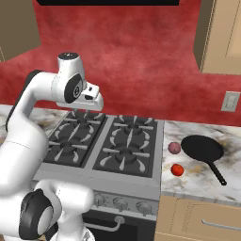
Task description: Place the pan on the front left burner on the stove. Then place the tomato and the onion in the pan and turn on the front left burner.
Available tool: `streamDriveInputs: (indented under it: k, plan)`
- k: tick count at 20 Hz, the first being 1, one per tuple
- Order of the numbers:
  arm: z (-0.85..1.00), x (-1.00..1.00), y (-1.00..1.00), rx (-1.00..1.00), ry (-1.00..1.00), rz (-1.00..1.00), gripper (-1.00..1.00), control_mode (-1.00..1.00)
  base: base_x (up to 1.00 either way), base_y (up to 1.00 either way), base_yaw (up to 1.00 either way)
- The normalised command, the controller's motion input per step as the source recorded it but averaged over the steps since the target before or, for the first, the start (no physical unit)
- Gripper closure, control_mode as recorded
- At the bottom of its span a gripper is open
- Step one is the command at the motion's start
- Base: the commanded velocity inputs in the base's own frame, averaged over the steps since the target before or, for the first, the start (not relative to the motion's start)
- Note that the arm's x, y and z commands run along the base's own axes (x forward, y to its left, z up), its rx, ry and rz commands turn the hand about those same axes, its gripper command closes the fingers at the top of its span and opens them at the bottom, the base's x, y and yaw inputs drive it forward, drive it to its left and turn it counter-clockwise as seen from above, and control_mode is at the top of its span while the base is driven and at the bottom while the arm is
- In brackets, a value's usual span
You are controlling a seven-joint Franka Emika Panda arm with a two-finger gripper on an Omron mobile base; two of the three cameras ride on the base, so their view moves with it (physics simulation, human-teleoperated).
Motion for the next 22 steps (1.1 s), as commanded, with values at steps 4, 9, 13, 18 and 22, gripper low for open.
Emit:
streamDriveInputs:
  k: [4,9,13,18,22]
  plan:
    - [0.00,-0.06,-0.13,0.00,0.00,0.00,-1.00,-1.00,0.00,0.00,0.00]
    - [0.00,-0.12,-0.34,0.00,0.00,0.00,-1.00,-1.00,0.00,0.00,0.00]
    - [-0.06,-0.10,-0.38,-0.01,0.00,0.00,-1.00,-1.00,0.00,0.00,0.00]
    - [-0.06,-0.08,-0.45,-0.02,0.00,0.00,-1.00,-1.00,0.00,0.00,0.00]
    - [-0.04,-0.06,-0.51,-0.01,0.00,0.00,-1.00,-1.00,0.00,0.00,0.00]
